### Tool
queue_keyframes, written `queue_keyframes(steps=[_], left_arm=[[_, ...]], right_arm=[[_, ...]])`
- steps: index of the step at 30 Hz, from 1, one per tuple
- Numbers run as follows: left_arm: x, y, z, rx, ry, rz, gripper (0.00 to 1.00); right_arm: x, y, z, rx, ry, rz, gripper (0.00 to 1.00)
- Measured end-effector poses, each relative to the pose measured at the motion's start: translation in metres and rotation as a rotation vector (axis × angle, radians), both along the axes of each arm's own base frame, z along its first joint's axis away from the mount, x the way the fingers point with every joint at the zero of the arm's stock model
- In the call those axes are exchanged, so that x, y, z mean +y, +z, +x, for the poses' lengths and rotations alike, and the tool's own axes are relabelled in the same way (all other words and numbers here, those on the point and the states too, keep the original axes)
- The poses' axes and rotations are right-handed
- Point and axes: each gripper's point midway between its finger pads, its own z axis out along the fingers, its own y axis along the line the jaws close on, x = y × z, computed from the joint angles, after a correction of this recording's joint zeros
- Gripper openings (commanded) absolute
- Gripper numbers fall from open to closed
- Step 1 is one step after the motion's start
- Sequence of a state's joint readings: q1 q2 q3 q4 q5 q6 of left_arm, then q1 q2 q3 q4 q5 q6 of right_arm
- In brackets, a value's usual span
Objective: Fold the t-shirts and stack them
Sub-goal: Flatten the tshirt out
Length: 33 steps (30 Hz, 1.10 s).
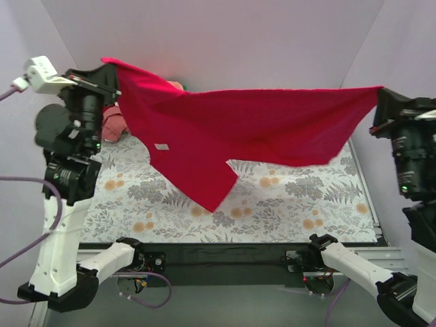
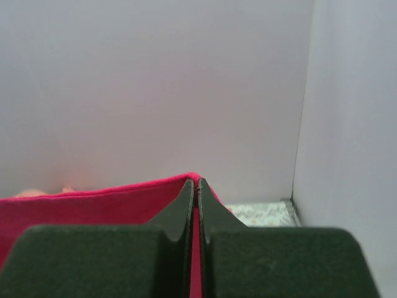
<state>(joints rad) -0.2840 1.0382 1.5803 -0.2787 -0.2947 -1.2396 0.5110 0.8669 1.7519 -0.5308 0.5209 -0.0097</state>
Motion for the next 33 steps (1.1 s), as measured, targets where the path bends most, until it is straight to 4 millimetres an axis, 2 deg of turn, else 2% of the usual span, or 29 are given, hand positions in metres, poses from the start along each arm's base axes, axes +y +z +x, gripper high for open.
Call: queue_keyframes(steps=[3, 5, 7, 9, 12, 14, 16, 17, 19, 21, 26, 28, 30, 31, 33], left_arm=[[0.009, 0.055, -0.039, -0.138, -0.008, -0.006, 0.00], [0.011, 0.085, -0.061, -0.219, -0.021, 0.000, 0.00], [0.014, 0.106, -0.076, -0.279, -0.024, 0.007, 0.00], [0.016, 0.120, -0.081, -0.312, -0.016, 0.012, 0.00], [0.014, 0.122, -0.063, -0.299, 0.005, 0.026, 0.00], [0.007, 0.112, -0.032, -0.253, 0.018, 0.048, 0.00], [-0.004, 0.096, 0.011, -0.191, 0.024, 0.081, 0.00], [-0.012, 0.080, 0.043, -0.139, 0.028, 0.107, 0.00], [-0.024, 0.058, 0.090, -0.076, 0.031, 0.144, 0.00], [-0.039, 0.020, 0.147, 0.014, 0.026, 0.191, 0.00], [-0.060, -0.072, 0.266, 0.167, -0.011, 0.254, 0.00], [-0.062, -0.099, 0.300, 0.178, -0.035, 0.259, 0.00], [-0.066, -0.120, 0.324, 0.171, -0.072, 0.255, 0.00], [-0.068, -0.124, 0.330, 0.160, -0.089, 0.251, 0.00], [-0.072, -0.128, 0.337, 0.137, -0.126, 0.236, 0.00]], right_arm=[[-0.014, 0.036, -0.029, -0.097, 0.011, 0.010, 0.01], [-0.019, 0.050, -0.042, -0.137, 0.017, 0.007, 0.01], [-0.022, 0.056, -0.047, -0.150, 0.014, -0.005, 0.01], [-0.021, 0.056, -0.043, -0.143, 0.006, -0.025, 0.01], [-0.015, 0.047, -0.019, -0.089, -0.031, -0.067, 0.01], [-0.006, 0.036, 0.008, -0.031, -0.059, -0.107, 0.01], [0.006, 0.022, 0.036, 0.030, -0.077, -0.158, 0.01], [0.014, 0.010, 0.055, 0.073, -0.091, -0.194, 0.01], [0.023, -0.009, 0.086, 0.138, -0.106, -0.250, 0.01], [0.023, -0.033, 0.127, 0.210, -0.116, -0.291, 0.01], [-0.027, -0.102, 0.239, 0.390, -0.143, -0.271, 0.01], [-0.045, -0.122, 0.278, 0.434, -0.135, -0.244, 0.01], [-0.058, -0.127, 0.314, 0.426, -0.116, -0.219, 0.01], [-0.063, -0.126, 0.327, 0.411, -0.104, -0.207, 0.01], [-0.075, -0.121, 0.342, 0.370, -0.087, -0.178, 0.01]])
